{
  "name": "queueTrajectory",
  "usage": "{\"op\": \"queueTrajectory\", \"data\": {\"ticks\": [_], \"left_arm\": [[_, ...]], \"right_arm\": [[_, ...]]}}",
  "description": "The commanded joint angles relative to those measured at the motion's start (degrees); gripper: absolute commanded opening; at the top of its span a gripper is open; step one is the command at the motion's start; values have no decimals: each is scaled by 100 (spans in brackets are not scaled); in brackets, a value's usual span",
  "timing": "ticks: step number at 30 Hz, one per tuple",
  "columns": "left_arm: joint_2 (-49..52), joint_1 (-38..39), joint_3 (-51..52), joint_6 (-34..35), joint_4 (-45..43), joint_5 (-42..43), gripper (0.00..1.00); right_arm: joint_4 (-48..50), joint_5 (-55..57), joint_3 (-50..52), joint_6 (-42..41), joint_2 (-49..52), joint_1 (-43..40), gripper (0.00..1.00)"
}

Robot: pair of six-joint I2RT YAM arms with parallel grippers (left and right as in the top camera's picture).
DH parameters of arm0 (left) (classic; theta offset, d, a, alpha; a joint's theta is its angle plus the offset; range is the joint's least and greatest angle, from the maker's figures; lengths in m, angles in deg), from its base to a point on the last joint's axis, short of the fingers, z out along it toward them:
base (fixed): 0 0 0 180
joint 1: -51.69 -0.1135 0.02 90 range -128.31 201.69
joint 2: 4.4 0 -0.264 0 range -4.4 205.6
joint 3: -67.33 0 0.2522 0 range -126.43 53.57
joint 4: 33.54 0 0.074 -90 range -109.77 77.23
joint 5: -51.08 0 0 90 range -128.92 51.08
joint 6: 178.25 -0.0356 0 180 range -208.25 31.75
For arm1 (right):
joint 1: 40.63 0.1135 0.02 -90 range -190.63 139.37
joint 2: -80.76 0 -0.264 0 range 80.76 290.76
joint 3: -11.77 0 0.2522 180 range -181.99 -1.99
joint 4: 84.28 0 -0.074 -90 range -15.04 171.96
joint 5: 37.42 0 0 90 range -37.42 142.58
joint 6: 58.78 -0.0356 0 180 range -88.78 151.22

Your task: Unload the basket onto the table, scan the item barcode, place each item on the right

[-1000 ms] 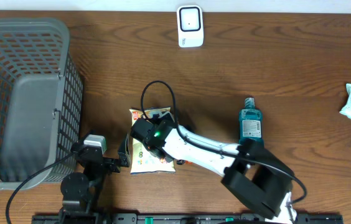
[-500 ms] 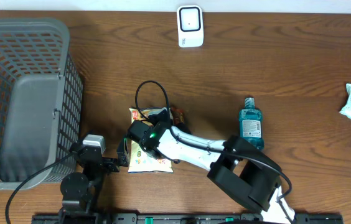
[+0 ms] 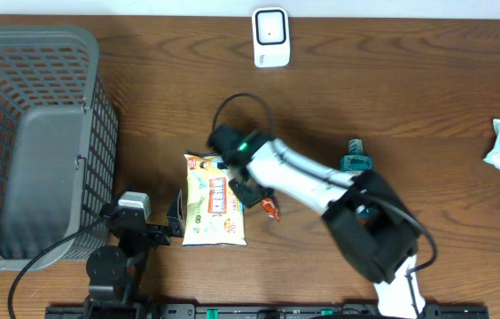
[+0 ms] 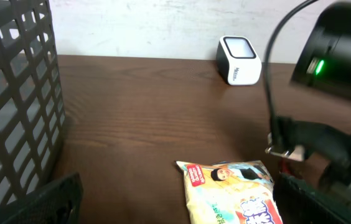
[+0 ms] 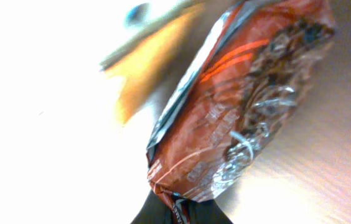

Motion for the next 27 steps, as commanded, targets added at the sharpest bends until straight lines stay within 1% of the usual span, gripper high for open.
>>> {"op": "queueTrajectory", "data": {"ticks": [1,4,6,7,9,12,14,17,22,27], "left_arm": [[-31,-20,94,-74,136,72,98],[-31,-20,94,-74,136,72,98],[-31,-20,94,-74,136,72,98],[-31,-20,94,-74,136,72,98],[-31,-20,94,-74,136,72,98],[-31,-20,94,-74,136,72,98],[-31,-20,94,-74,133,72,98],[-31,-20,94,-74,136,72,98],[-31,-20,94,-74,136,72,98],[-31,-20,94,-74,136,72,98]], "right_arm": [[-122,-3353,-103,1261,-334,-562,1],[-280,-4662,-90,1818,-332,-1003,1],[-422,-5462,-9,2465,-328,-1276,1],[-540,-5727,4,2782,-328,-1373,1],[-861,-6251,13,3683,-326,-1556,1],[-1215,-6728,13,4872,-328,-1687,1],[-1298,-6999,15,5316,-328,-1698,1],[-1307,-7353,15,5674,-328,-1692,1],[-1331,-8293,15,5681,-328,-1692,1],[-1375,-8354,11,5639,-326,-1668,1]]}}
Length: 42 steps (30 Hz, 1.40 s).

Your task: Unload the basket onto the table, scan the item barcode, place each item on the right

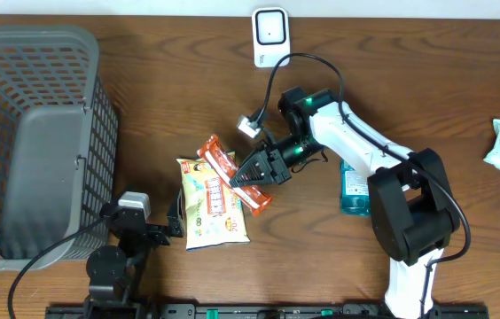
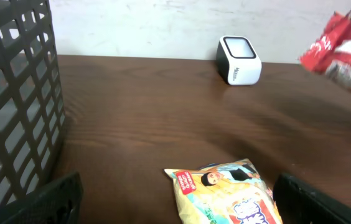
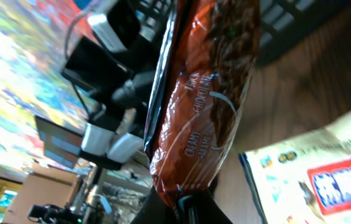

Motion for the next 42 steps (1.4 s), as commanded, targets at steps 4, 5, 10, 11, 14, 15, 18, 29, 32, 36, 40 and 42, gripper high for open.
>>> {"op": "queueTrajectory", "data": {"ticks": [4,5,10,11,14,15,18,29,32,36,40,42], "left_arm": [[-31,-20,94,-74,136,72,98],[-31,-20,94,-74,136,72,98],[-31,-20,94,-74,136,72,98],[-31,-20,94,-74,133,72,98],[-31,-20,94,-74,136,72,98],[-31,-20,94,-74,136,72,98],[-31,-20,94,-74,136,72,98],[-31,-20,94,-74,136,72,98],[-31,-20,94,-74,136,72,98],[-31,-20,94,-74,136,72,98],[-31,-20,94,-74,136,72,98],[-31,-20,94,-74,136,72,98]], "right_arm": [[-15,-540,4,212,-149,9,1],[15,-505,4,212,-149,9,1],[201,-127,4,210,-149,24,1],[229,50,4,212,-149,26,1],[393,1069,74,-236,-103,107,2],[514,1099,133,-573,-72,153,2],[1202,450,422,-1528,52,380,1],[2632,3646,664,-5134,476,758,1],[2645,3794,669,-5248,479,684,1],[2503,4009,678,-5248,479,647,26],[2527,4409,675,-5228,479,739,47],[2656,4422,675,-5180,479,758,50]]}}
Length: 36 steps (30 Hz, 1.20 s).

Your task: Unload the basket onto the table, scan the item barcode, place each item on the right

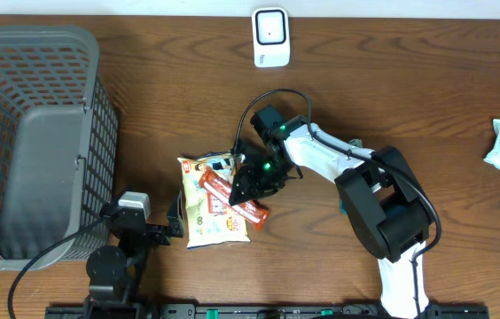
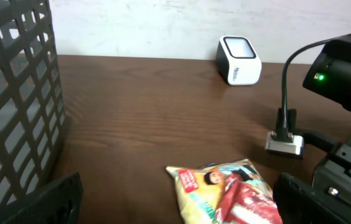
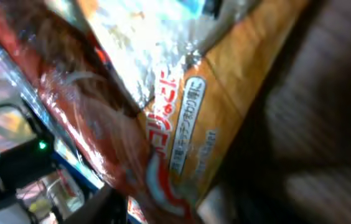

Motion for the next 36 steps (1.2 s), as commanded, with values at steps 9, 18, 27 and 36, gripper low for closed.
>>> {"op": "queueTrajectory", "data": {"ticks": [9,18,27,36], "left_arm": [[-31,-20,94,-72,136,70,98],[-31,-20,94,-72,136,70,98],[-31,-20,94,-72,136,70,98],[-31,-20,94,-72,136,70,98]], "right_arm": [[271,-111,-245,975,13,48,57],[273,-109,-599,1187,13,46,56],[251,9,-625,1471,9,201,53],[249,153,-632,1696,-20,205,52]]}}
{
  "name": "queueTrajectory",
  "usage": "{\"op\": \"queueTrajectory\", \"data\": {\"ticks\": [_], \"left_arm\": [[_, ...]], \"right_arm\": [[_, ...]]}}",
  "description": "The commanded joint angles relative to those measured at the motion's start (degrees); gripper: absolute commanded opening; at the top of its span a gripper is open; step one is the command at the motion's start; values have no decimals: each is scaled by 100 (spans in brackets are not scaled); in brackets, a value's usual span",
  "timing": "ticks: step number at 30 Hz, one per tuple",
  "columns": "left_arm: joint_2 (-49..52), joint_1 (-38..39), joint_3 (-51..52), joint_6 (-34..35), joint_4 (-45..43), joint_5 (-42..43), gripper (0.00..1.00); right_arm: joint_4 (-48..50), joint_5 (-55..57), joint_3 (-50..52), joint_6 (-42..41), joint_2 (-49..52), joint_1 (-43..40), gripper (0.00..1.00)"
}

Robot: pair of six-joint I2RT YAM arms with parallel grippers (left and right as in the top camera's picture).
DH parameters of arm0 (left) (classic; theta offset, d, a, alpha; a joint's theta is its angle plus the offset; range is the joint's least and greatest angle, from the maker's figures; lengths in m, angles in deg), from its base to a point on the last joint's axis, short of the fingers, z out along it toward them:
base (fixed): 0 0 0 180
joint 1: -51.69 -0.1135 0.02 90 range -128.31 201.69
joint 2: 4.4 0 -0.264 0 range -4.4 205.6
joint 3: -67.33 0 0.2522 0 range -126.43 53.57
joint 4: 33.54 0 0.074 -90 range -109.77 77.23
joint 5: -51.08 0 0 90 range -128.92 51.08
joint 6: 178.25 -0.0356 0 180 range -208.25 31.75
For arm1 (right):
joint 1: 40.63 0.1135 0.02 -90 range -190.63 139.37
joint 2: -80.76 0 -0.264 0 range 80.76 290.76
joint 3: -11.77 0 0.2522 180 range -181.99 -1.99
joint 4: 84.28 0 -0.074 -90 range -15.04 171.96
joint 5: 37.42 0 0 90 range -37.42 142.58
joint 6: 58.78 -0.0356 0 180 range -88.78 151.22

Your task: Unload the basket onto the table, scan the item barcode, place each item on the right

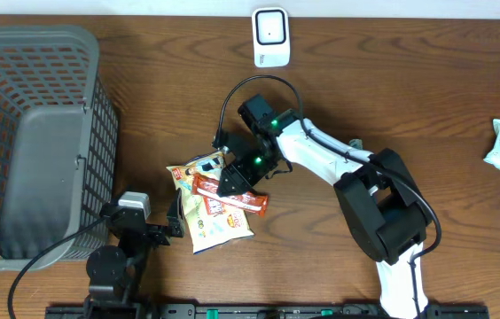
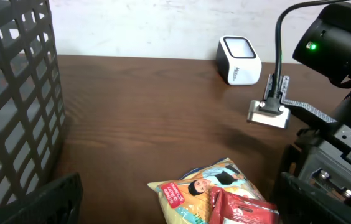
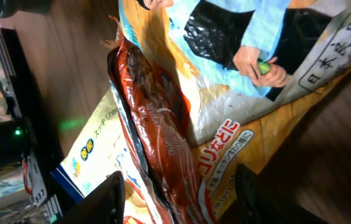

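The red chocolate bar [image 1: 230, 196] lies flat across the yellow snack bag [image 1: 204, 215] in the middle of the table. My right gripper [image 1: 232, 177] hangs low over both. In the right wrist view its fingers [image 3: 109, 200] stand wide apart on either side of the bar [image 3: 157, 149], so the right gripper [image 3: 182, 202] is open. The white barcode scanner [image 1: 269, 36] stands at the far edge and also shows in the left wrist view as the scanner [image 2: 239, 59]. My left gripper [image 1: 177, 221] rests open at the near edge, just left of the bag [image 2: 200, 186].
A tall grey mesh basket [image 1: 33, 133] fills the left side. A green-white packet and a small orange item lie at the far right. The right arm's cable [image 1: 250, 93] loops between bag and scanner.
The snack bag has turned and slid a little left. The red bar on it now lies closer to level. My right gripper sits slightly farther up and left, its fingers apart.
My right gripper was shut on the red bar low beside the snack bag. Then it held the bar up in the air between bag and scanner. Then the bar was down on the bag. Now it lies there between open fingers. The left arm stayed still.
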Motion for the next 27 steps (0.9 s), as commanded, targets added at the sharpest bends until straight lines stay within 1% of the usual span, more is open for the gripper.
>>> {"op": "queueTrajectory", "data": {"ticks": [1,6,8,10,15,19,24,27], "left_arm": [[-31,-20,94,-74,136,72,98],[-31,-20,94,-74,136,72,98],[-31,-20,94,-74,136,72,98],[-31,-20,94,-74,136,72,98],[-31,-20,94,-74,136,72,98],[-31,-20,94,-74,133,72,98],[-31,-20,94,-74,133,72,98],[-31,-20,94,-74,136,72,98]], "right_arm": [[-20,-2,-107,258,-15,26,52],[-66,0,-155,345,-59,24,47],[-109,22,-232,400,-138,24,47],[-155,33,-286,525,-251,24,48],[-205,293,-293,538,-385,79,52],[-352,507,-286,671,-376,240,52],[-380,1379,-262,704,-341,549,54],[-413,1543,-238,708,-339,673,54]]}}
